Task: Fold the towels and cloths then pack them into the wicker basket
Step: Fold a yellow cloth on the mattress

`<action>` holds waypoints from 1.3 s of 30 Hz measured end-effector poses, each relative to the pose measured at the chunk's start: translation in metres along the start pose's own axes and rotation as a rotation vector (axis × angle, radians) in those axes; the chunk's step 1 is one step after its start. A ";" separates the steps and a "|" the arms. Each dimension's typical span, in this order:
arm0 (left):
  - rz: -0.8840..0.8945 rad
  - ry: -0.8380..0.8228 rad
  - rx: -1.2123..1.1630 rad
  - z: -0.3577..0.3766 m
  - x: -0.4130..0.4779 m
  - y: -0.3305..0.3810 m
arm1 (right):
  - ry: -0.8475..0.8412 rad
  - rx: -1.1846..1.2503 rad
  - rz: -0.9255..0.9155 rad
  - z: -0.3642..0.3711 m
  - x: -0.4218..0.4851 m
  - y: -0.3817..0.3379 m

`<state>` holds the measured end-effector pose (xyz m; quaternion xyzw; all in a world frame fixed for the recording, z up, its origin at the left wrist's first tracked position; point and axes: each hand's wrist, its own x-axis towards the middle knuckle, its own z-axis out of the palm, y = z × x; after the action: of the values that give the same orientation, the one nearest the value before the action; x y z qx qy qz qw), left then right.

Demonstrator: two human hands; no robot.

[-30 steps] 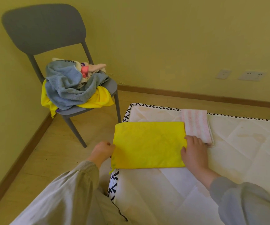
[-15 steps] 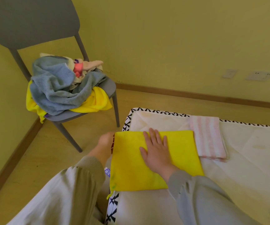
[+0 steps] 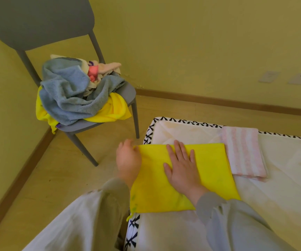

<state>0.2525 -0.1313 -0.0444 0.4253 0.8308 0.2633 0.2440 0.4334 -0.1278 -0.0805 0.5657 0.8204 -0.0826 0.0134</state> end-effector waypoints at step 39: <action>0.499 -0.461 0.581 0.028 -0.040 0.038 | 0.086 0.574 0.208 -0.117 0.006 0.084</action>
<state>0.3129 -0.1397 -0.0333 0.7112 0.6663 -0.0317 0.2221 0.5175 -0.0760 0.0244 0.6301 0.7012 -0.2850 -0.1735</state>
